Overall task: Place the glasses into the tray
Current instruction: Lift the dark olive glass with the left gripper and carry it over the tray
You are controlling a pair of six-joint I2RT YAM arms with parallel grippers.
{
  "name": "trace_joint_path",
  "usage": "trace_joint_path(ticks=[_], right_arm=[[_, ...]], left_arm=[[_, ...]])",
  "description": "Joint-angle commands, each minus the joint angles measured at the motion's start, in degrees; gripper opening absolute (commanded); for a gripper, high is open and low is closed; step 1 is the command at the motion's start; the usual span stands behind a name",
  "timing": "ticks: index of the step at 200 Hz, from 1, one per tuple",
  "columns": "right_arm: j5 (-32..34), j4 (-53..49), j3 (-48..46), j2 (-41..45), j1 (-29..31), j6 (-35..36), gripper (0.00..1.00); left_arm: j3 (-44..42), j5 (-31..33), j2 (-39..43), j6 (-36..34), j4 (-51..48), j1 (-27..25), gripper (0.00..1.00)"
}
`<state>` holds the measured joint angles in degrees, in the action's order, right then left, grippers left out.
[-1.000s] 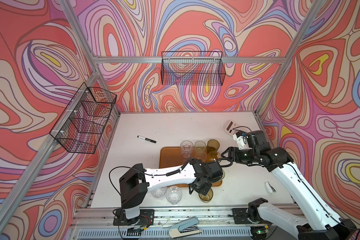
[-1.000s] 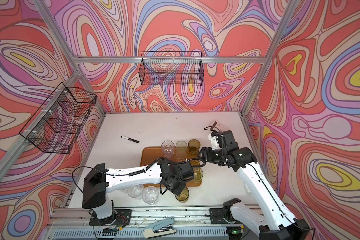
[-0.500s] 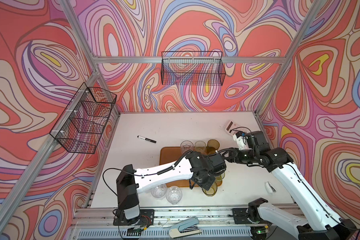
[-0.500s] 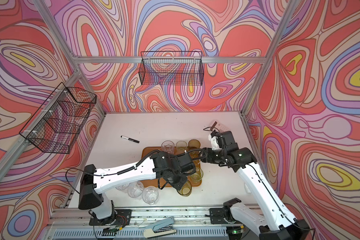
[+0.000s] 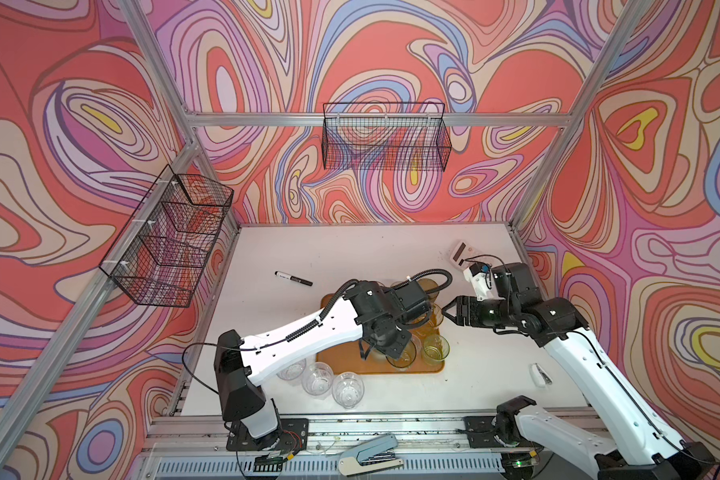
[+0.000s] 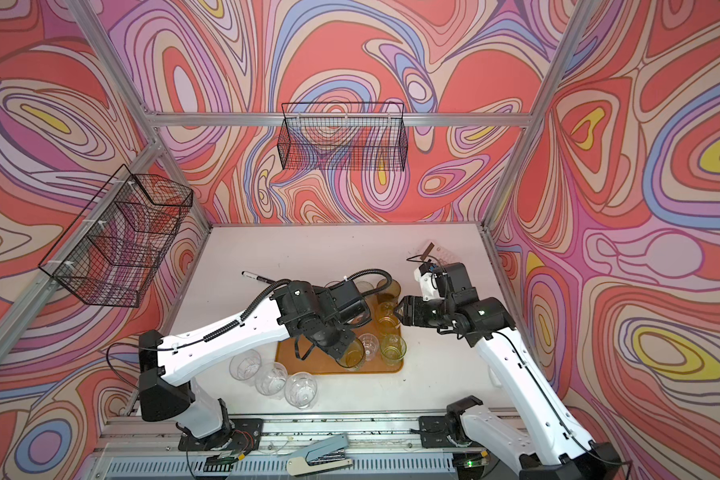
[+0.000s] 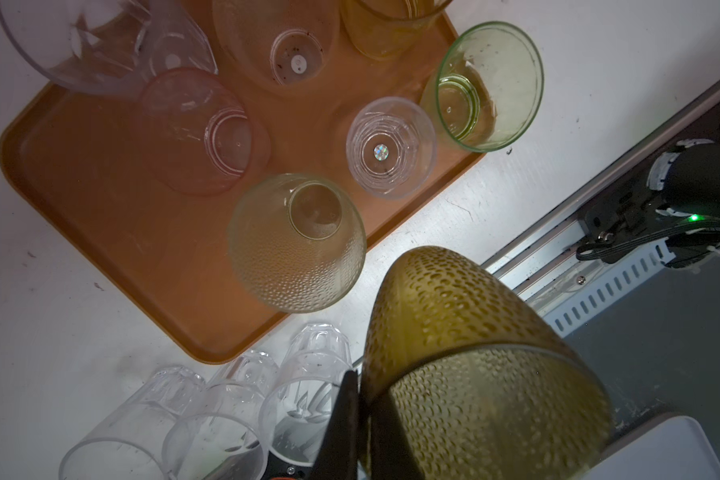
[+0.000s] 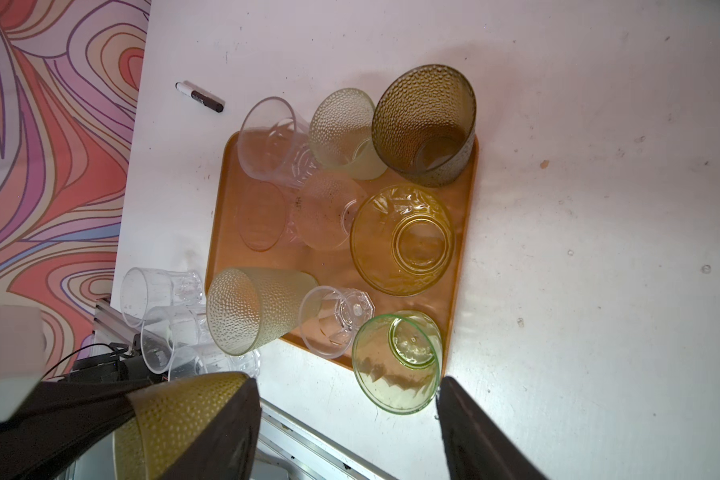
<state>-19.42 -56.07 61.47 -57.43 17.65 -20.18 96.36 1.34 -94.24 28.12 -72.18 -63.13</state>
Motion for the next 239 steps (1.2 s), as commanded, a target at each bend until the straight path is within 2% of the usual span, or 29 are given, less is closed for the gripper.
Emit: trace_joint_path(ticks=[1, 80, 239], right_arm=[[-0.81, 1.16, -0.56, 0.17, -0.25, 1.10, 0.70], [-2.20, 2.80, -0.27, -0.70, -0.25, 1.04, 0.70], [-5.50, 6.18, 1.42, -2.15, -0.17, -1.04, 0.70]], left_arm=[[1.75, 2.56, 1.76, -2.07, -4.50, 1.88, 0.00], [3.56, 5.03, 2.85, -6.90, -7.96, 9.12, 0.00], [2.64, 4.10, 2.17, -12.73, -4.75, 26.67, 0.00]])
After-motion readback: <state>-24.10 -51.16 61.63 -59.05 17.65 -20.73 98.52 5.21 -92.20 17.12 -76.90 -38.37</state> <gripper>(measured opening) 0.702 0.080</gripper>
